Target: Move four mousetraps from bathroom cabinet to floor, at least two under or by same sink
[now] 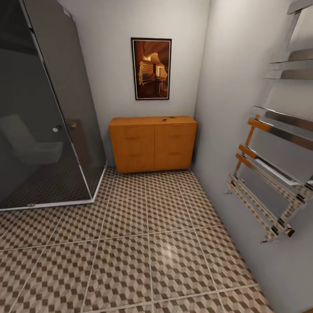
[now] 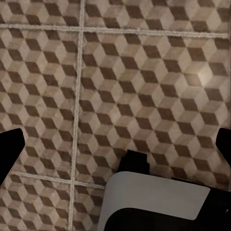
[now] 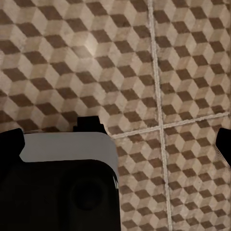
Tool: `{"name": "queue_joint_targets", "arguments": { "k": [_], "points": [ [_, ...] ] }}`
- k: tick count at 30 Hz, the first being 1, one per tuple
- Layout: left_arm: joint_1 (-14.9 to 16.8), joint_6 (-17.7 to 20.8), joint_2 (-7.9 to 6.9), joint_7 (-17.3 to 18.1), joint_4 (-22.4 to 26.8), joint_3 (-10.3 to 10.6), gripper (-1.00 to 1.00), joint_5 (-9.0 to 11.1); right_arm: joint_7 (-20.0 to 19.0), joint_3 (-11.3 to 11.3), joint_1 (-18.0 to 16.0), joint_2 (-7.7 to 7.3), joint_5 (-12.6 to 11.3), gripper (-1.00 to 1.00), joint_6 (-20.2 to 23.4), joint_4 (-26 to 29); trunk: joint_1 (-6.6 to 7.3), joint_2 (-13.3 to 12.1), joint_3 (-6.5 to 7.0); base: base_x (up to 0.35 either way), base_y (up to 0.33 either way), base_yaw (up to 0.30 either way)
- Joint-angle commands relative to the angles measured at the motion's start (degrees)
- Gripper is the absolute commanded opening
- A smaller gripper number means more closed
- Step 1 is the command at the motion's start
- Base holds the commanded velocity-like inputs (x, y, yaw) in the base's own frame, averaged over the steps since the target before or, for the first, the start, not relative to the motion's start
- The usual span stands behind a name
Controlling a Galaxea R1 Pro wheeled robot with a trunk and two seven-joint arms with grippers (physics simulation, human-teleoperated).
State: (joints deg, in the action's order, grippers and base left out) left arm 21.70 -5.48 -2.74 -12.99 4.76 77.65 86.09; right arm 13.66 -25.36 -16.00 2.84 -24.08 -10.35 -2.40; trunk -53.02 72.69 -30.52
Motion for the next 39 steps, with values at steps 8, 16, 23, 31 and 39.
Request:
{"name": "queue_joint_targets", "arguments": {
  "k": [8,16,23,31,39],
  "points": [
    [0.02,-0.14,-0.08,-0.44,0.25,0.49,1.0,0.47,0.03,-0.48,-0.09,0.06,-0.53,1.0,-0.4,-0.24,-0.03,0.03,-0.05,0.338,0.0,0.0],
    [0.02,-0.14,-0.08,-0.43,0.25,0.49,1.0,0.48,0.05,-0.48,-0.09,0.02,-0.58,1.0,-0.46,-0.24,-0.03,0.03,-0.05,0.338,0.0,0.0],
    [0.06,-0.14,-0.08,-0.41,0.25,0.49,1.0,0.41,0.05,-0.48,-0.09,-0.02,-0.53,1.0,-0.46,-0.24,-0.03,0.03,-0.05,0.338,0.0,0.0],
    [0.04,-0.08,-0.08,-0.44,0.25,0.49,1.0,0.39,0.05,-0.48,-0.09,0.06,-0.58,1.0,-0.46,-0.24,-0.03,0.03,-0.05,0.338,0.0,0.0],
    [0.06,-0.06,-0.06,-0.45,0.27,0.49,1.0,0.31,0.05,-0.48,-0.09,0.07,-0.53,1.0,-0.46,-0.24,-0.03,0.03,-0.05,0.338,0.0,0.0]
  ]
}}
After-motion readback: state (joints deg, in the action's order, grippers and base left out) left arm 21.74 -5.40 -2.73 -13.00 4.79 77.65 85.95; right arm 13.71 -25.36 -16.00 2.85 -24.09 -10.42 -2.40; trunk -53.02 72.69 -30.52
